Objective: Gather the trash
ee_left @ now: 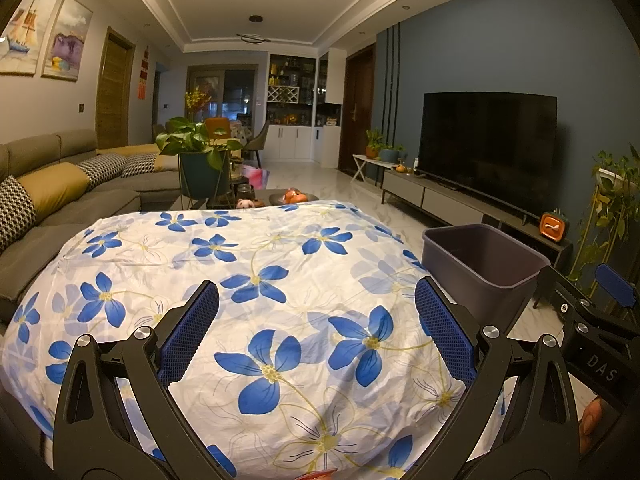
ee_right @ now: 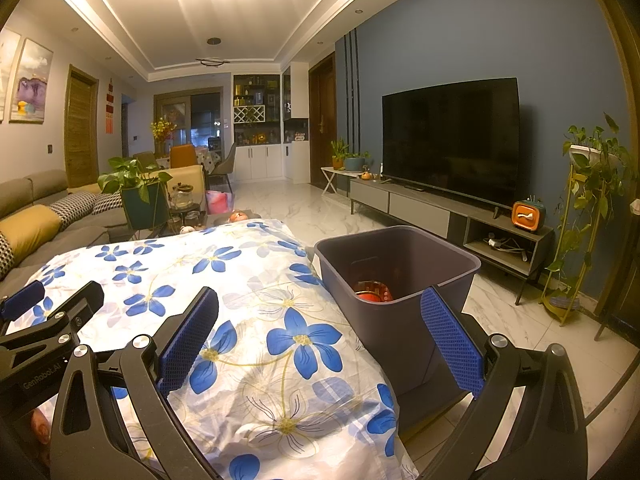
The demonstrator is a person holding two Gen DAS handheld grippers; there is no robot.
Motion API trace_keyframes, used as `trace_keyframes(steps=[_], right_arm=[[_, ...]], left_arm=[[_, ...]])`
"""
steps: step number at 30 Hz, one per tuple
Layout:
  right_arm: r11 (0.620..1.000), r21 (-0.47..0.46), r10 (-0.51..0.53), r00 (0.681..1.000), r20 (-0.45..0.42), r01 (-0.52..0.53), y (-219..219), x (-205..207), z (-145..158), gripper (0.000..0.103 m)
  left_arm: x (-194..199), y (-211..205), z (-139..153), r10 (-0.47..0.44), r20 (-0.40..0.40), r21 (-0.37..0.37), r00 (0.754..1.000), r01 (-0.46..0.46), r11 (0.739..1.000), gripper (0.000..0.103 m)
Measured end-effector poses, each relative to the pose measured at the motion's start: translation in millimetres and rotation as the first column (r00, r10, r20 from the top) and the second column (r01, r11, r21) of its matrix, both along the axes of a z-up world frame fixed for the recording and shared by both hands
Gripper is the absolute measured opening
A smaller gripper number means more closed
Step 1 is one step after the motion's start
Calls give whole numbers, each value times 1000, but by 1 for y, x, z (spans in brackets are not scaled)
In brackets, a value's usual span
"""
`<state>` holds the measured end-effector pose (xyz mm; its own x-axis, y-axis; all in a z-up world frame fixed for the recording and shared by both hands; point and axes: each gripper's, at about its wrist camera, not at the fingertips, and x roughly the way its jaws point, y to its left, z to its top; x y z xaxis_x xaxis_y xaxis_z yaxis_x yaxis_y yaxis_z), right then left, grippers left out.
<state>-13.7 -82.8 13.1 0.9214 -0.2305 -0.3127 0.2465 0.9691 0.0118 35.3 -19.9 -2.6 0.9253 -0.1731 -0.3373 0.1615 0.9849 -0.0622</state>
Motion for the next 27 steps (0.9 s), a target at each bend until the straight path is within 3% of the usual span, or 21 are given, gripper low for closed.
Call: trace_keyframes(steps=[27], right_arm=[[1000, 4, 0, 1000, 0, 0, 0, 0, 0, 97]], left_arm=[[0, 0, -1, 2, -1, 1, 1000, -2, 1000, 97]])
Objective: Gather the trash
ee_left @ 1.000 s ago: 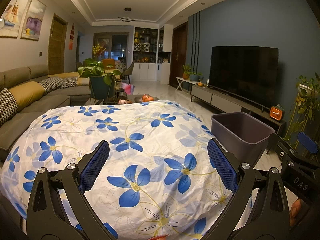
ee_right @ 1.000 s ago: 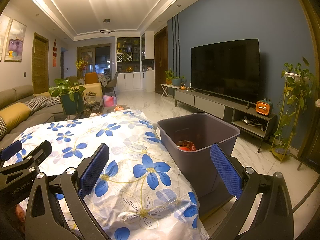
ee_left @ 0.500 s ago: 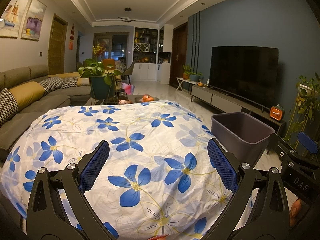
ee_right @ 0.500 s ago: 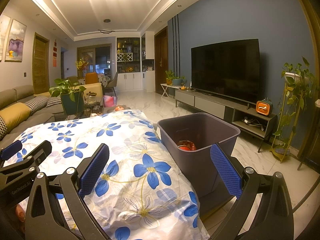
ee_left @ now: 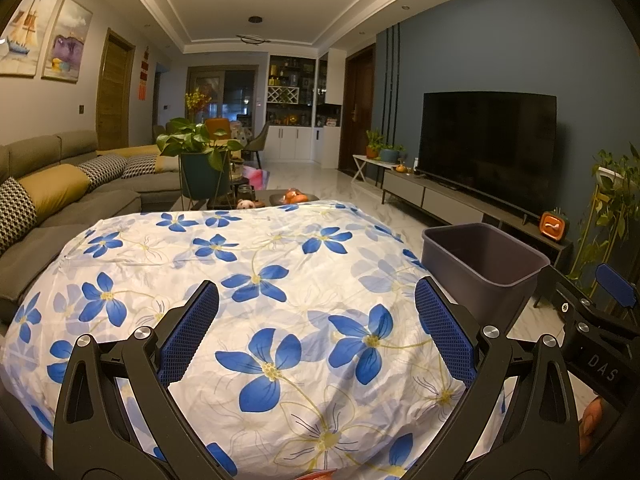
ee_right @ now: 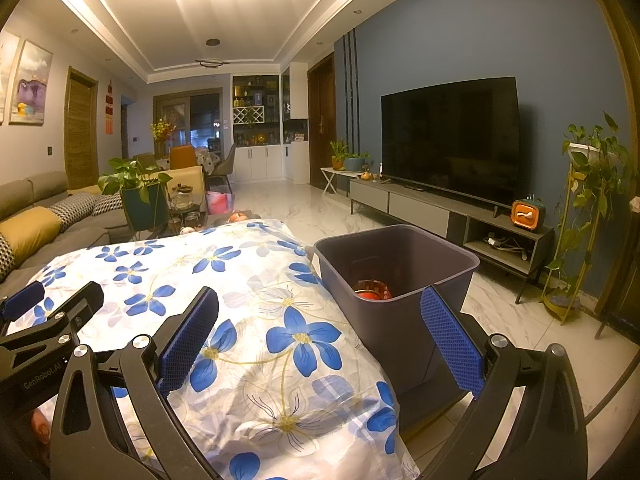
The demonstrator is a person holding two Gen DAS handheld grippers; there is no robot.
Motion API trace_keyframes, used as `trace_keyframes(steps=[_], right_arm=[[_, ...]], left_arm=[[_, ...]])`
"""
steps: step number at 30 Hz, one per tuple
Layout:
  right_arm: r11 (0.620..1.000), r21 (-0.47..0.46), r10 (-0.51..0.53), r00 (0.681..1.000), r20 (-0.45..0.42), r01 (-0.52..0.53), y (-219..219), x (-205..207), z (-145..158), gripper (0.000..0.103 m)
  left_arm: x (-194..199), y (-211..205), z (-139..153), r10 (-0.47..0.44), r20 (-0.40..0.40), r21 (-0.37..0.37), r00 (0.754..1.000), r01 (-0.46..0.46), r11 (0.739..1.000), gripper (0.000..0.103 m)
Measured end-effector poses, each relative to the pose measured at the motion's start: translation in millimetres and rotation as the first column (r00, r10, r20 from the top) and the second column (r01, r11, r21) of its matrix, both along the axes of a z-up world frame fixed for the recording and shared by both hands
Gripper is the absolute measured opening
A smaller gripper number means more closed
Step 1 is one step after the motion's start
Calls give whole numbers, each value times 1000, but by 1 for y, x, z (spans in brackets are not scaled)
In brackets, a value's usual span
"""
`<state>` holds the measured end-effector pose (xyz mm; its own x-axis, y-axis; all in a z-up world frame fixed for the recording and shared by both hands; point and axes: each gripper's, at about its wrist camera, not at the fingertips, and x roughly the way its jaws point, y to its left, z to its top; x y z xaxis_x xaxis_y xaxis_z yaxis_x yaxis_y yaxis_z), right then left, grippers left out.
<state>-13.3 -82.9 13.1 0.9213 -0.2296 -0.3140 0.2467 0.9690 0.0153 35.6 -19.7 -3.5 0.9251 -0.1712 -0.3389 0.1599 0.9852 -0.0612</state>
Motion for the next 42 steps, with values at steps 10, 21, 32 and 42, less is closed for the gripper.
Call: trace_keyframes(steps=[10, 21, 32, 42], right_arm=[[1000, 1, 0, 1000, 1, 0, -2, -1, -1, 97], [1000, 4, -1, 1000, 3, 1, -1, -1, 0, 97], [1000, 4, -2, 1000, 2, 2, -4, -2, 0, 97], [1000, 5, -5, 1000, 1, 5, -3, -1, 1, 97]], left_arm=[[0, 0, 1, 0, 1, 1, 1000, 0, 1000, 97], [-2, -1, 0, -1, 3, 4, 1000, 1, 1000, 97], [-2, -2, 0, -1, 4, 7, 1000, 1, 1000, 97], [-3, -4, 0, -5, 7, 28, 1000, 5, 1000, 79]])
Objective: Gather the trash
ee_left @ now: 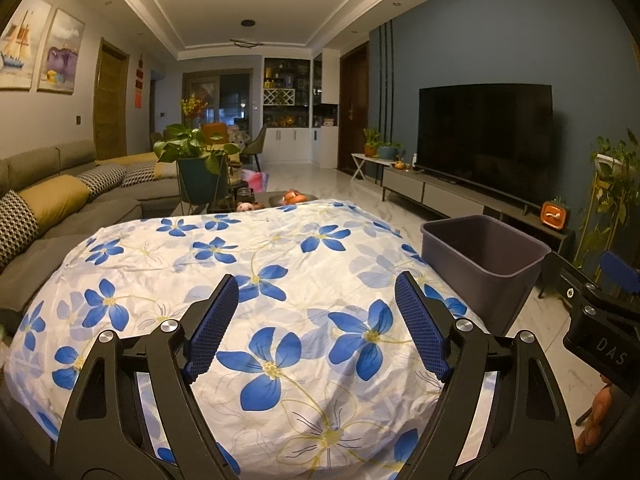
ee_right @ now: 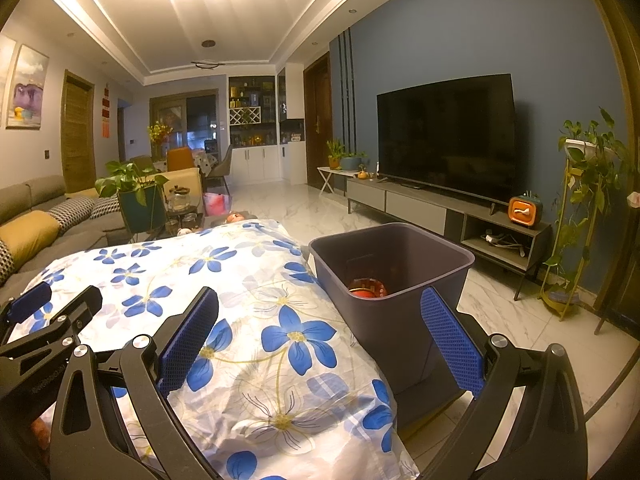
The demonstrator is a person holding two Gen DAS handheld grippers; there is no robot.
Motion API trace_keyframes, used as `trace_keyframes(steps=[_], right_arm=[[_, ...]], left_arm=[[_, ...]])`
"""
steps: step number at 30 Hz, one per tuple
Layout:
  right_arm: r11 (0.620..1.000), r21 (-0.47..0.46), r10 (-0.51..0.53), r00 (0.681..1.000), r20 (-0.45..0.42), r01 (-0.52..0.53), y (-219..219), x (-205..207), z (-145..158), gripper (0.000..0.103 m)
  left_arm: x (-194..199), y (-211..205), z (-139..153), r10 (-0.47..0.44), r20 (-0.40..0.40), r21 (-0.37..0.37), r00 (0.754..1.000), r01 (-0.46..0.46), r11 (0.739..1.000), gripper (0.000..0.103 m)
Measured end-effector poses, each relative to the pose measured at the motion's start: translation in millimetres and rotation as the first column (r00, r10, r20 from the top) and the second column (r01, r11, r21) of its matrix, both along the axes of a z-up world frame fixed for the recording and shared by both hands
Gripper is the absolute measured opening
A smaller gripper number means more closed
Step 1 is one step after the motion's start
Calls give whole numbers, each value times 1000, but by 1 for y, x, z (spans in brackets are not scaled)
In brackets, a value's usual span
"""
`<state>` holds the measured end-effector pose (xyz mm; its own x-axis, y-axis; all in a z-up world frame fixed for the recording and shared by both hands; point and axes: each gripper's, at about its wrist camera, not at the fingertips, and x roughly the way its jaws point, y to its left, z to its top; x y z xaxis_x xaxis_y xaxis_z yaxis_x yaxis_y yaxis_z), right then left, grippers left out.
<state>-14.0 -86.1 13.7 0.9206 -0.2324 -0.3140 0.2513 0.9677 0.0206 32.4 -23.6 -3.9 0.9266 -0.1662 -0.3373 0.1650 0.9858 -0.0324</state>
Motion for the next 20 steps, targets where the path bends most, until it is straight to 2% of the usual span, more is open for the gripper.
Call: trace_keyframes(steps=[6, 14, 20], right_arm=[[1000, 2, 0, 1000, 0, 0, 0, 0, 0, 97], [1000, 2, -1, 1000, 2, 1, 0, 0, 1, 97], [1000, 4, -2, 1000, 3, 2, 0, 0, 1, 97]], left_arm=[[-1, 3, -2, 7, -2, -5, 1000, -7, 1000, 79], [-1, 3, -4, 22, 3, 6, 1000, -22, 1000, 90], [1, 5, -3, 11, -9, -9, 1000, -11, 1000, 91]])
